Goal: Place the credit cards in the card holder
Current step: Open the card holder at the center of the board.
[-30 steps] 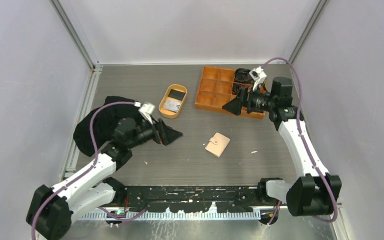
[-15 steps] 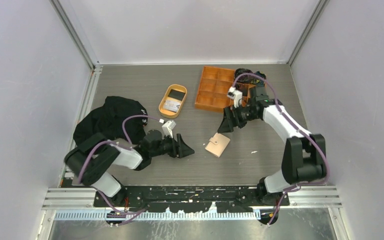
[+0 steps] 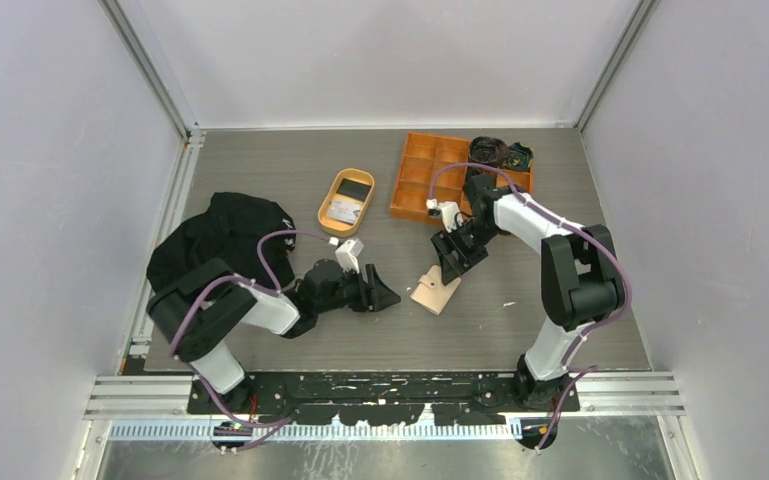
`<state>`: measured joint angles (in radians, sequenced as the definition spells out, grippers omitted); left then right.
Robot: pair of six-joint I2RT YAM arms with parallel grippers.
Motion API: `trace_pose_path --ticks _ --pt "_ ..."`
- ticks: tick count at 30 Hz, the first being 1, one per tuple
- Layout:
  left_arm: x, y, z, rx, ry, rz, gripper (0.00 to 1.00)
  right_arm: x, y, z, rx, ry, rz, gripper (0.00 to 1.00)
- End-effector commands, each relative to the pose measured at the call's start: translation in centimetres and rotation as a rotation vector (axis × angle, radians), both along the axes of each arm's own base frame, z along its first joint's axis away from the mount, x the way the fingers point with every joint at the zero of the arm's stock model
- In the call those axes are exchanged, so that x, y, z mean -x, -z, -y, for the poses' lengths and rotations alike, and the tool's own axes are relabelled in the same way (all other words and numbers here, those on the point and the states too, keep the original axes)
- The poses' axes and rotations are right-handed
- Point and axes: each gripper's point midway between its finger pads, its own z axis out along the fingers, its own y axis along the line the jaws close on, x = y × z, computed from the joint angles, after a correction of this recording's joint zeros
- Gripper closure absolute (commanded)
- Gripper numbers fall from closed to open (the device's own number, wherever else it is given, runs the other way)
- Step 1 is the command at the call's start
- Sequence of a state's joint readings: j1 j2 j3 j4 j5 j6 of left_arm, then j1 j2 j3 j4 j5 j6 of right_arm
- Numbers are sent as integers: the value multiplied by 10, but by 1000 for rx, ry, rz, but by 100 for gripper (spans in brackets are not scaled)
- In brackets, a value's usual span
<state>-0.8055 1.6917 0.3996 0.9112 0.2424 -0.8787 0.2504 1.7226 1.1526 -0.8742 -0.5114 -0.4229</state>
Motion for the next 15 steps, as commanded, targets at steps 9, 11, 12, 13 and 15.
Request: trace_pose_path --ticks 9,11,12,13,15 --pt "-1 -7 2 -135 -66 -33 43 -2 15 -3 75 13 -69 42" --pt "1 -4 5 -131 -67 -45 43 -3 18 -4 75 22 -77 43" --pt "1 -4 5 -131 -69 -50 43 -4 19 -4 77 27 -77 44" --pt "2 -3 5 -130 -71 -55 43 -5 19 -4 79 36 -78 44" --pt "3 -1 7 -129 -71 -63 43 -7 21 -5 79 50 -75 44"
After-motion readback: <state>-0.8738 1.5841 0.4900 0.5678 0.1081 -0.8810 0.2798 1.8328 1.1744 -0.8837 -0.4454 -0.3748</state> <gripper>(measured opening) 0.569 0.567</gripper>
